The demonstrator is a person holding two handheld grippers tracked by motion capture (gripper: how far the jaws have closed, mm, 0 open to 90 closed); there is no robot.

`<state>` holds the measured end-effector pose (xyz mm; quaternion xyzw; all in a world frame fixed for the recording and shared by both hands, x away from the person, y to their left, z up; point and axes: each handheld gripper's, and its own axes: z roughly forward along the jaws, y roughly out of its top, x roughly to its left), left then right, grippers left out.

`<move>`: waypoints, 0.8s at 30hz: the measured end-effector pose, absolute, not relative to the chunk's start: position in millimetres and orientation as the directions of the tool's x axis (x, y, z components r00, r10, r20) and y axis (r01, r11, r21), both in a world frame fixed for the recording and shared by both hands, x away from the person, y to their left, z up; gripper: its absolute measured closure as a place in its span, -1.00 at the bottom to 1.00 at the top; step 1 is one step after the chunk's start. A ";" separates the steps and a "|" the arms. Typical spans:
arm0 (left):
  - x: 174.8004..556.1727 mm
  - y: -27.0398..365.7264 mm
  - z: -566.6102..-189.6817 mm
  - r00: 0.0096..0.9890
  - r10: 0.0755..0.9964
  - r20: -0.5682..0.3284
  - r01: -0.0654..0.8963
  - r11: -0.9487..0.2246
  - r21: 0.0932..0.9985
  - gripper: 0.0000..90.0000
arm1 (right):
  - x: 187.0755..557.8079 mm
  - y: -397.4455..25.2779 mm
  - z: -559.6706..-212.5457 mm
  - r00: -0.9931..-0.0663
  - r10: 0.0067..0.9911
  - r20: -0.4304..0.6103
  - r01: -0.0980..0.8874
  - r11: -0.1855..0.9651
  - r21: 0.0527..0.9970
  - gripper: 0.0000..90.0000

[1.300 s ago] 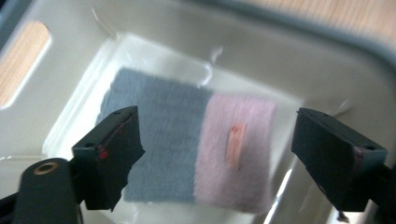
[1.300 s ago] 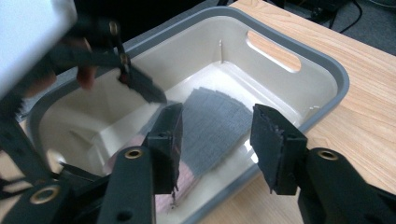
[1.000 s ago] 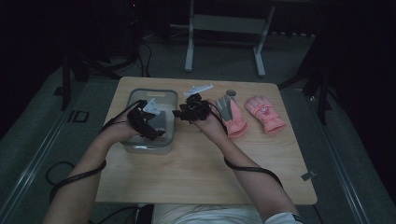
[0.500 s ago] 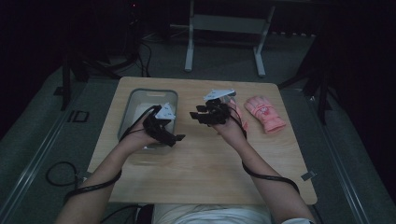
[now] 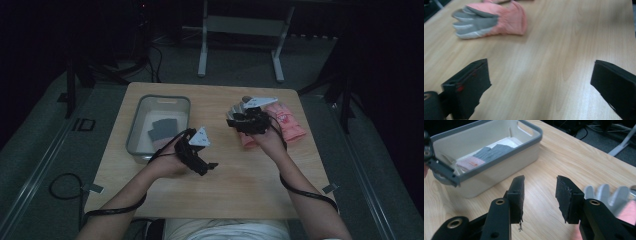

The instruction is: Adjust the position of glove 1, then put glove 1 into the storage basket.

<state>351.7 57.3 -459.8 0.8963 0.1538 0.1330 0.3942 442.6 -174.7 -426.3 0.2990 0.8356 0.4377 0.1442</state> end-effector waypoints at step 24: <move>309.8 23.7 -530.1 0.875 0.469 0.124 0.186 -0.561 0.807 -0.96 | 488.0 -253.6 -458.9 -0.619 0.785 -0.018 0.466 0.386 0.796 0.23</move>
